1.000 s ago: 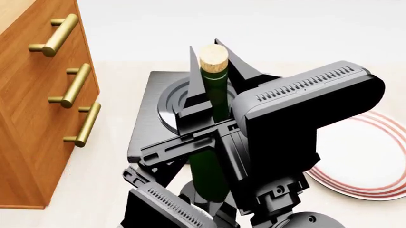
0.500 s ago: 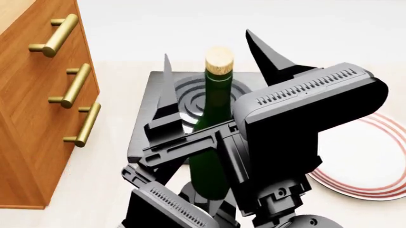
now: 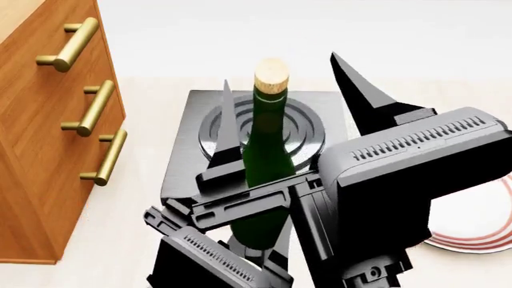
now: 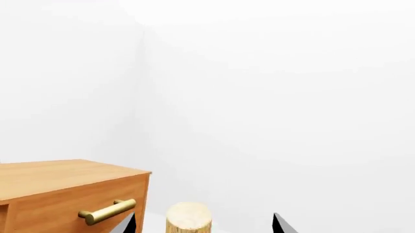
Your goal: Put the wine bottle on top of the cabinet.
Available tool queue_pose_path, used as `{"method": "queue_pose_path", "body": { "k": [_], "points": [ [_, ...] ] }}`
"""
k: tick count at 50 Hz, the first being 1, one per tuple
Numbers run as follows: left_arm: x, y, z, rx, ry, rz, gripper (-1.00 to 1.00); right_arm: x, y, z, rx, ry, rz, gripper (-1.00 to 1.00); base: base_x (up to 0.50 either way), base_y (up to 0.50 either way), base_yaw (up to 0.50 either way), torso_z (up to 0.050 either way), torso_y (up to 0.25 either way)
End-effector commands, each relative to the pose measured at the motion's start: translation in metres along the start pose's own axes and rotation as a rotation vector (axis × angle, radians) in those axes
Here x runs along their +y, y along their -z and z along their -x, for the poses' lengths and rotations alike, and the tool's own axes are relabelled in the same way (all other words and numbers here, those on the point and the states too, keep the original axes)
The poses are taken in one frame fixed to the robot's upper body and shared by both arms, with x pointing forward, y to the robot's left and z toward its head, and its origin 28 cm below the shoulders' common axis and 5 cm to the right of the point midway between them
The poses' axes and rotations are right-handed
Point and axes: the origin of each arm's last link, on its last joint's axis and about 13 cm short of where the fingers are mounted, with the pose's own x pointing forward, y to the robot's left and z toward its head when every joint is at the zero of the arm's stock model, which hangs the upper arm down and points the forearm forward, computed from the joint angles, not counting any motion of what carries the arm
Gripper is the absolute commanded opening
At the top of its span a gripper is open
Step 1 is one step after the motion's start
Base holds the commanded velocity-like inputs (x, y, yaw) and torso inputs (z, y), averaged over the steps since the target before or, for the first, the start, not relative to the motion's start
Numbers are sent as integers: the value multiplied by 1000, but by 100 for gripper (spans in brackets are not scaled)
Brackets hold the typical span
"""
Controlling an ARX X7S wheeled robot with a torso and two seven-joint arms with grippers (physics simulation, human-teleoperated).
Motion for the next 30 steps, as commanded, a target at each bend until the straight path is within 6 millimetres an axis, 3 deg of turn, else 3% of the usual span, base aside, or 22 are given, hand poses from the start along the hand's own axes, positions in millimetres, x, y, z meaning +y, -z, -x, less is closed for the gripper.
{"method": "queue_pose_path", "body": {
  "k": [1,16,22,30],
  "points": [
    [3,-7,-4,-57,-8,69,-100,1,-7,19,-51,55,-26,100,0,0,0,0,10],
    [12,-3,3,-35,-35,51,-100,-5,-3,51,-54,170,-28,100,0,0,0,1,0],
    [22,-7,2,-39,-61,35,-100,0,19,62,20,179,26,100,0,0,0,0,2],
    [40,-22,-2,-56,-101,32,-100,2,29,71,40,195,3,100,0,0,0,0,0]
  ]
}}
